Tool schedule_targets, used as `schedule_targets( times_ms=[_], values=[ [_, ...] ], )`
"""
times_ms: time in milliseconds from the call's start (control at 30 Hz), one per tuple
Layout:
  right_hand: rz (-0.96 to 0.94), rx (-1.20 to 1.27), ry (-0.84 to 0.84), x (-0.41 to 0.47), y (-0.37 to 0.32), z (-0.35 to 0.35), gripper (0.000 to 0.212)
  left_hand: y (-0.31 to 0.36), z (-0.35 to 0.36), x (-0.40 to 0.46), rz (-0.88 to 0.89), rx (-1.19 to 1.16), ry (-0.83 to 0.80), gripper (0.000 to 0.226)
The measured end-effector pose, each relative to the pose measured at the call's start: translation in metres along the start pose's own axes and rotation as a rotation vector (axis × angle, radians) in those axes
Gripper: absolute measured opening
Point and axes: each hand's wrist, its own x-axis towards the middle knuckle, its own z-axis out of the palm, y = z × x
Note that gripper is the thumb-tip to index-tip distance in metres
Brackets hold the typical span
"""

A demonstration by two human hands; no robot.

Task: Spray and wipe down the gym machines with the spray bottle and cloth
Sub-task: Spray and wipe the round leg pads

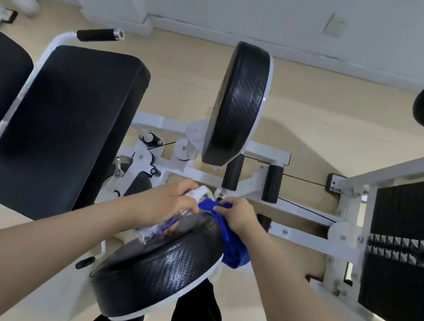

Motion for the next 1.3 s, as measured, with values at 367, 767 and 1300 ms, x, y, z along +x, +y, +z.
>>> schedule_targets(
  times_ms=[367,767,1300],
  values=[
    [-0.439,0.113,0.177,-0.099,-0.112,-0.089,0.008,-0.021,-0.033,0.002,0.366,0.09,0.438,0.043],
    [-0.417,-0.163,0.73,-0.071,-0.197,-0.087,0.012,0.017,-0.093,0.071,0.316,-0.353,0.453,0.042],
    [-0.231,-0.315,0.946,-0.039,-0.216,-0.086,0.019,0.026,-0.109,0.135,0.439,0.06,0.538,0.035]
  ],
)
